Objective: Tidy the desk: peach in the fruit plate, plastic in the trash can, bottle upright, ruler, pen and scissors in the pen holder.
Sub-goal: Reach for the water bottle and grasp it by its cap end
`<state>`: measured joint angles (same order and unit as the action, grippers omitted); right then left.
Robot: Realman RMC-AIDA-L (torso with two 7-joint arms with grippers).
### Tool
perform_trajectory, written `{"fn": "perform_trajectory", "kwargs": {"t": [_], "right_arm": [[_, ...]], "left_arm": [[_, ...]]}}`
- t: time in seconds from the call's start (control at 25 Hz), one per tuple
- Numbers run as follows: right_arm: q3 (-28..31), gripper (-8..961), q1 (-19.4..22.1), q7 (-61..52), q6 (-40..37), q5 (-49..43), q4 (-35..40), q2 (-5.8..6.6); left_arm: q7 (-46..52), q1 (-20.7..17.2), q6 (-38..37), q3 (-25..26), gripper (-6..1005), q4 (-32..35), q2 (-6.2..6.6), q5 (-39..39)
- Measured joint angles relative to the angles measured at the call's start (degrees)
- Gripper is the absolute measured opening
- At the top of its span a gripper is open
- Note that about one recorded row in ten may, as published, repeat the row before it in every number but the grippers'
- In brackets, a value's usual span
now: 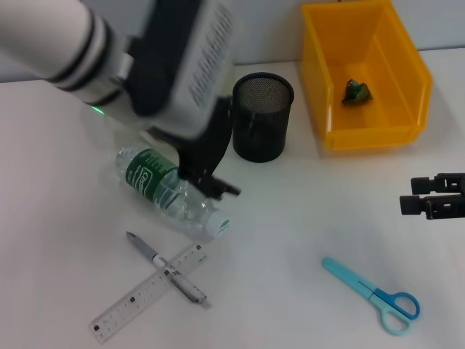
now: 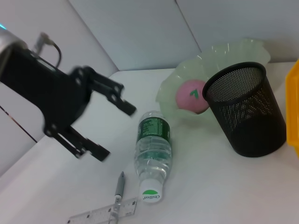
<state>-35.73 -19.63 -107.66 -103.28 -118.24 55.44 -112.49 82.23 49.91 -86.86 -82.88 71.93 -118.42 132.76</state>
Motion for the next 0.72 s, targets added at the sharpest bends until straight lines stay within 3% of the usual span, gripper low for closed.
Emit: {"fn": "perform_trajectory", "kwargs": {"t": [0.28,0.72], "right_arm": [[0.26,794,-0.08,-2.03,0.6,0.0,-0.44,0.39],[0.77,794,-0.15,-2.72,1.3,-0.05,-0.51,0.32]], "left_arm": [[-1.9,2.96,0.83,-7.9,792,-2.05,-0.34,6.9],[-6.95,4.98,5.81,-14.6,787,-8.38,-0.69,10.09]]}}
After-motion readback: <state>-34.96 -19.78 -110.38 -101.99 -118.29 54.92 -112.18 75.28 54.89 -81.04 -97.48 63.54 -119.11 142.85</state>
